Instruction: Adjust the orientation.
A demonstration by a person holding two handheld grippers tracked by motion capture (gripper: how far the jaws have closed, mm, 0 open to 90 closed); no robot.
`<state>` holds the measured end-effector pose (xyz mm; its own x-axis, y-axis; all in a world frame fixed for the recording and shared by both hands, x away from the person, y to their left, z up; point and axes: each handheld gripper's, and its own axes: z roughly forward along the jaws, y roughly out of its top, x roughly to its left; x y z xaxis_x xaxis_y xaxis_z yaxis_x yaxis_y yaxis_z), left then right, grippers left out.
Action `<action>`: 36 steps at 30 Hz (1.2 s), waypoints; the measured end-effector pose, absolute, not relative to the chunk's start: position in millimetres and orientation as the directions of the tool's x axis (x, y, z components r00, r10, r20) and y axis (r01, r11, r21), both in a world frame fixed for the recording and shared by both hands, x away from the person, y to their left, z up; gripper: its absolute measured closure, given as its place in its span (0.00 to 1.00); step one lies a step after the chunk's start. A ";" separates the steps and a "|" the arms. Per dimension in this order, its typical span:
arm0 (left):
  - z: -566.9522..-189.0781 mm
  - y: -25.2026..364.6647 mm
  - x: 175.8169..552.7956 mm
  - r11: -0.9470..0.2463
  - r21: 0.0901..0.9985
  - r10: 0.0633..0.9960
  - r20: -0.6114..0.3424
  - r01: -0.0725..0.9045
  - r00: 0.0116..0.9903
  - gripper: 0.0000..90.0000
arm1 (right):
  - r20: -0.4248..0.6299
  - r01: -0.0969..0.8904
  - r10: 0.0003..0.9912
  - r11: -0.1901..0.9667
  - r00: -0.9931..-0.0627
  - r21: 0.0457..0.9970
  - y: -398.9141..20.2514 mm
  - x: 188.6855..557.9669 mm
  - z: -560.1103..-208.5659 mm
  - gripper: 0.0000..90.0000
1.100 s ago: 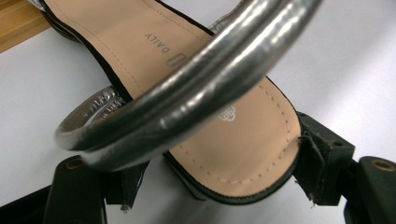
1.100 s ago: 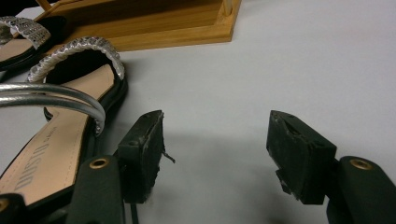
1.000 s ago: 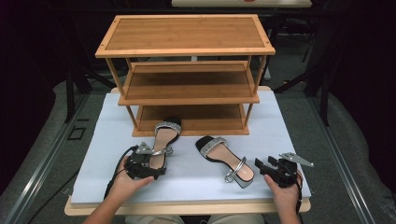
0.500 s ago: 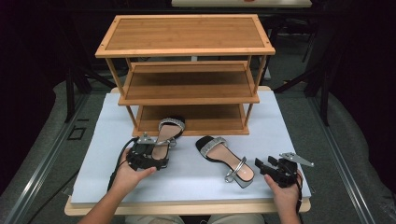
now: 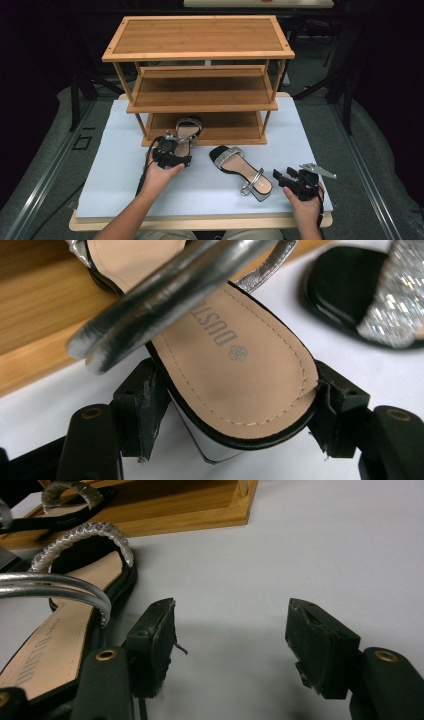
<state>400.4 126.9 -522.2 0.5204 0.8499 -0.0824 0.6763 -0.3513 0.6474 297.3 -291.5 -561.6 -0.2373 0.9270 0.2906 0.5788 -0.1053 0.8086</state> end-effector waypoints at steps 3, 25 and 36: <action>-522.0 121.4 410.3 -0.337 0.646 0.861 -0.083 0.685 0.501 0.36 | 0.290 0.583 0.926 -0.100 -0.241 0.806 -291.5 297.5 -561.4 0.40; -524.8 112.8 452.5 -0.263 0.655 0.888 -0.121 0.708 0.443 0.36 | 0.304 0.577 0.918 -0.108 -0.255 0.810 -291.1 300.2 -563.1 0.40; -518.3 124.9 425.0 -0.281 0.661 0.870 -0.130 0.696 0.475 0.36 | 0.294 0.569 0.921 -0.101 -0.257 0.816 -290.6 299.7 -562.4 0.40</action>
